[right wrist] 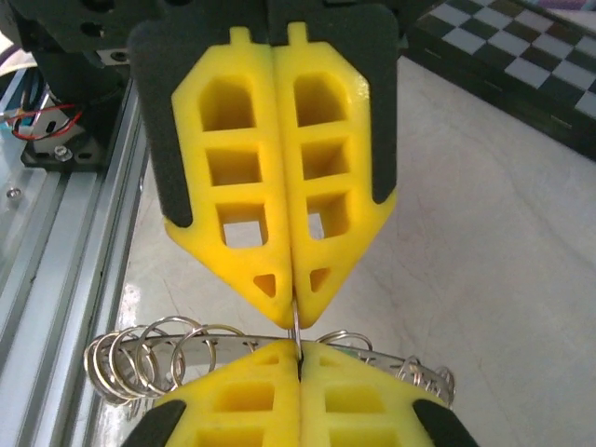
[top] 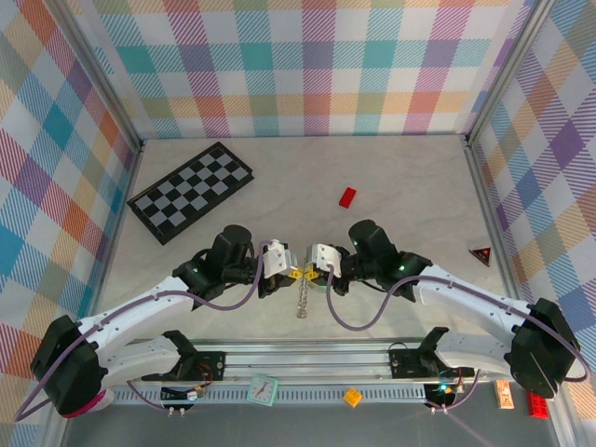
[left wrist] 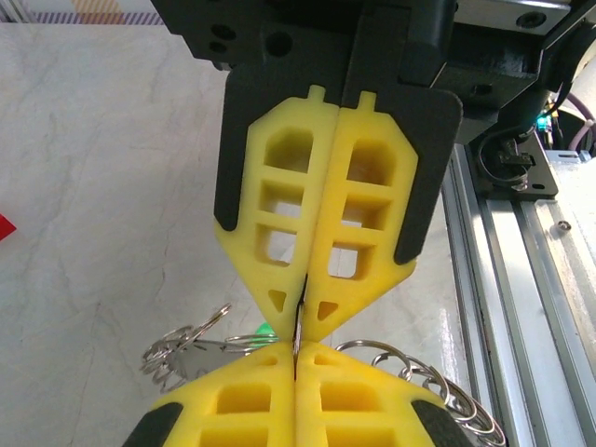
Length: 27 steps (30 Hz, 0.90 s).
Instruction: Put the keys on the keyring
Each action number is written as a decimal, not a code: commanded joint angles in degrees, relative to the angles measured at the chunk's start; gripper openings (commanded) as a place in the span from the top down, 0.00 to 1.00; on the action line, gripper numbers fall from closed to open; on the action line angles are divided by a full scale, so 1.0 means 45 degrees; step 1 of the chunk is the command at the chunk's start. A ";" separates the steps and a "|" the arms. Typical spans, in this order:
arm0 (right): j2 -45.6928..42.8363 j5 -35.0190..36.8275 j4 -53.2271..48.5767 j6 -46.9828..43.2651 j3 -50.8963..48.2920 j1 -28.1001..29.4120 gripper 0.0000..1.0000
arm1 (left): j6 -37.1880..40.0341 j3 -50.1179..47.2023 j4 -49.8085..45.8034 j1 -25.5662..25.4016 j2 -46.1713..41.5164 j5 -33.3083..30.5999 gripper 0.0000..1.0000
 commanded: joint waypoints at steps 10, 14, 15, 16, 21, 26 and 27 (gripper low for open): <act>0.0074 -0.0583 0.1397 0.0232 -0.0403 0.0082 1.00 | -0.1385 -0.1966 0.3964 -0.0066 -0.0224 -0.0501 0.73; 0.0170 -0.0598 0.1690 0.0347 -0.0543 0.0051 1.00 | -0.1664 -0.2612 0.4828 -0.0051 -0.0382 -0.0307 0.72; 0.0206 -0.0608 0.1717 0.0374 -0.0565 0.0053 1.00 | -0.1690 -0.2687 0.4938 -0.0049 -0.0432 -0.0235 0.73; 0.0232 -0.0639 0.1745 0.0394 -0.0562 0.0043 1.00 | -0.1683 -0.2762 0.4967 -0.0066 -0.0457 -0.0187 0.73; 0.0308 -0.0928 0.1764 0.0395 -0.0543 0.0052 1.00 | -0.1651 -0.2835 0.4966 -0.0065 -0.0536 -0.0086 0.77; 0.0352 -0.1097 0.1436 0.0253 -0.0456 0.0054 1.00 | -0.1573 -0.2870 0.4967 -0.0067 -0.0712 -0.0284 0.77; 0.0348 -0.1138 0.1357 0.0216 -0.0446 0.0053 1.00 | -0.1569 -0.2884 0.4957 -0.0060 -0.0761 -0.0350 0.77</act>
